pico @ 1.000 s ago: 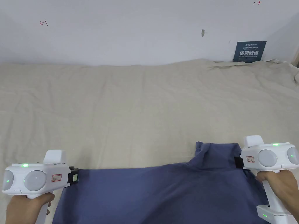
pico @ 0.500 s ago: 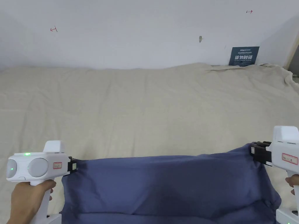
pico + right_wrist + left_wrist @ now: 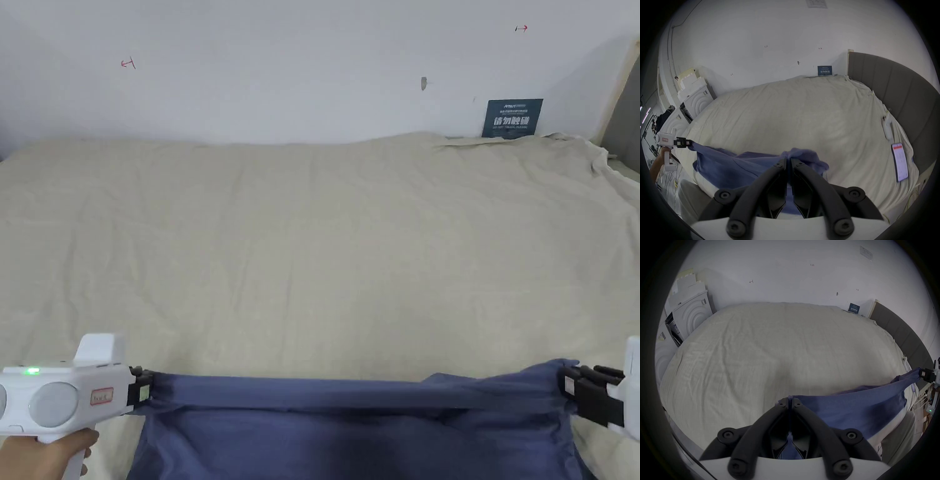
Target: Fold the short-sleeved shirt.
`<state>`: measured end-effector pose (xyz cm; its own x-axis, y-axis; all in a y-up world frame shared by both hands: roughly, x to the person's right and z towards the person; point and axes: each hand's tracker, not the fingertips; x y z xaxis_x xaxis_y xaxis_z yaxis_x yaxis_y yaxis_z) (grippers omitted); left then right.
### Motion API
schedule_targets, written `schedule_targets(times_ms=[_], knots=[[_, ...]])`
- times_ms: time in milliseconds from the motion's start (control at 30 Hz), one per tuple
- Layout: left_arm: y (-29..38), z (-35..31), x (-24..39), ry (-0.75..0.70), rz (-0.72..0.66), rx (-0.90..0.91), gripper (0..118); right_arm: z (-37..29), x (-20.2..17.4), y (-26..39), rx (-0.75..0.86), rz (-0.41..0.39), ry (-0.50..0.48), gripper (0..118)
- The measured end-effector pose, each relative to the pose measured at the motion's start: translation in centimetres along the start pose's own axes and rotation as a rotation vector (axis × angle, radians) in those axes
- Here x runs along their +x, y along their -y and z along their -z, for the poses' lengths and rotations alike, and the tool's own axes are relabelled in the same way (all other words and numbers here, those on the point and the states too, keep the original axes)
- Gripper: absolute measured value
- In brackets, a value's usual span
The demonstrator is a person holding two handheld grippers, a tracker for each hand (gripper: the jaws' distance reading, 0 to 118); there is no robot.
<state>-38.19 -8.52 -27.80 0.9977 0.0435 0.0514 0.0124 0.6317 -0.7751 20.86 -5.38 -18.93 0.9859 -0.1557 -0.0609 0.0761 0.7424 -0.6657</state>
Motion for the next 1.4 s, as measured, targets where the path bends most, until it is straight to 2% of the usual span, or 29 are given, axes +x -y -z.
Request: schedule_targets(times_ms=[300, 633, 667, 733, 767, 800, 833, 867, 900, 933, 967, 1000, 1033, 1200, 1300, 1400], knots=[[7.2, 1.7, 0.2, -0.027, 0.004, -0.087, 0, 2.0, 0.7, 7.9, -0.138, 0.064, 0.065, 3], [9.7, 2.8, 1.0, -0.071, 0.033, -0.112, 1, 4.9, 1.5, 11.4, -0.229, 0.136, 0.130, 3], [9.6, 2.8, 1.1, -0.077, 0.041, -0.110, 4, 4.9, 1.4, 11.5, -0.231, 0.139, 0.134, 4], [9.5, 2.4, 1.5, -0.076, 0.055, -0.118, 24, 4.5, 1.2, 11.2, -0.223, 0.142, 0.141, 9], [9.3, 2.2, 1.6, -0.074, 0.057, -0.122, 24, 4.3, 1.2, 11.1, -0.219, 0.142, 0.141, 9], [9.2, 1.9, 1.7, -0.073, 0.055, -0.119, 29, 4.0, 1.1, 10.8, -0.211, 0.142, 0.143, 11], [9.0, 1.6, 1.6, -0.070, 0.054, -0.115, 49, 3.7, 0.8, 10.4, -0.201, 0.140, 0.148, 21], [8.7, 1.4, 1.7, -0.076, 0.050, -0.110, 69, 3.3, 0.5, 9.9, -0.187, 0.130, 0.154, 35], [8.3, 1.0, 1.8, -0.084, 0.046, -0.104, 84, 2.7, -0.1, 9.3, -0.165, 0.112, 0.154, 51], [7.9, 0.7, 1.9, -0.088, 0.041, -0.091, 100, 2.2, -0.6, 8.7, -0.137, 0.100, 0.158, 74], [7.3, 0.0, 2.0, -0.088, 0.028, -0.059, 105, 1.7, -1.0, 7.9, -0.102, 0.088, 0.159, 90], [6.6, -0.7, 2.1, -0.084, 0.013, -0.025, 106, 1.1, -1.4, 7.1, -0.065, 0.080, 0.159, 100], [6.1, -1.4, 2.2, -0.078, 0.002, 0.003, 106, 0.6, -1.7, 6.5, -0.031, 0.073, 0.159, 105], [3.1, -5.0, 2.9, -0.062, -0.011, 0.136, 108, -2.6, -4.2, 2.6, 0.147, 0.027, 0.159, 105], [1.9, -5.9, 3.3, -0.090, -0.007, 0.175, 113, -3.9, -5.6, 1.2, 0.218, -0.024, 0.184, 105], [1.5, -5.7, 3.6, -0.131, 0.019, 0.176, 105, -4.5, -6.6, 0.7, 0.278, -0.067, 0.224, 103]])
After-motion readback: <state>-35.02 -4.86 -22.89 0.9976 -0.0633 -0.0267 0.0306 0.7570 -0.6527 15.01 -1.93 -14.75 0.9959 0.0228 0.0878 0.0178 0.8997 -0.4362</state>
